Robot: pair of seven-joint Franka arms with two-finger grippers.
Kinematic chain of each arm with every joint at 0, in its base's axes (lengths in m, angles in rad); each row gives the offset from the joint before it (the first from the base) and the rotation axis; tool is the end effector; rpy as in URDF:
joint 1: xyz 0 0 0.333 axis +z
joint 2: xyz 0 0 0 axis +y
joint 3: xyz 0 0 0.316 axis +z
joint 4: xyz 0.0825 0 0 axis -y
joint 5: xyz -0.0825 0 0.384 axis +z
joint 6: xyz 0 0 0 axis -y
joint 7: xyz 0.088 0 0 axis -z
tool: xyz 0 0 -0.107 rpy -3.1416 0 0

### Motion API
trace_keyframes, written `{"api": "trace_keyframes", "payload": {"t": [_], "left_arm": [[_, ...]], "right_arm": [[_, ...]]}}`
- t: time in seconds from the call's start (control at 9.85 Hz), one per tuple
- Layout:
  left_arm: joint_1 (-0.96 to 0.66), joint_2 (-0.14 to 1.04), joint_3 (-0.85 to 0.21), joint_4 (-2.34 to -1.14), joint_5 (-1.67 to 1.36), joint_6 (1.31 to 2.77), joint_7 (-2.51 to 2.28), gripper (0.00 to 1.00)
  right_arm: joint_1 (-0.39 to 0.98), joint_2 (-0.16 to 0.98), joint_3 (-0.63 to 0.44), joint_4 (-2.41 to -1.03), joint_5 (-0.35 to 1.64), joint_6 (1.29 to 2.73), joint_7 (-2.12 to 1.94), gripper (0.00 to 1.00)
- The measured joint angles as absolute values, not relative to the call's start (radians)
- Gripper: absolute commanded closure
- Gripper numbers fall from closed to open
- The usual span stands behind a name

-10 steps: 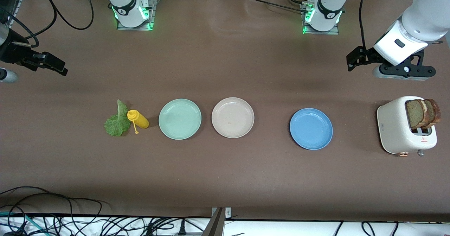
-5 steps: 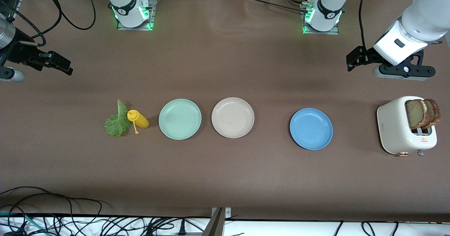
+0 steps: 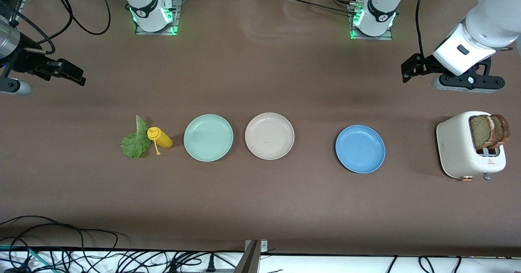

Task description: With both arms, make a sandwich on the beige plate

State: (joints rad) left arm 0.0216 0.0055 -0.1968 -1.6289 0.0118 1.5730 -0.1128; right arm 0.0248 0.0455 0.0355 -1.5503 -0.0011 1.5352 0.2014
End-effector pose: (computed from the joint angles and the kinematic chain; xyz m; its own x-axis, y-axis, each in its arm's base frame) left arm 0.5457 -0.0950 0.5943 0.9963 -0.0621 -0.0597 -0.0633 -0.9978 -0.0175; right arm 0.5631 0.0334 0.6057 0.9883 -0.1407 -0.0594 -0.1403 -0.9900 0.0116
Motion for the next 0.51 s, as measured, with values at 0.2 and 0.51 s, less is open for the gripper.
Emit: {"api": "trace_keyframes", "payload": {"t": [0.2,0.51], "left_arm": [[0.023,0.005,-0.197,-1.629,0.012,1.573,-0.113,0.0],[0.023,0.005,-0.197,-1.629,0.012,1.573,-0.113,0.0]], "right_arm": [[0.025,0.046,0.035,-1.551,-0.001,1.527,0.202,0.0],[0.024,0.048,0.034,-1.556,-0.001,1.522,0.202,0.0]]}}
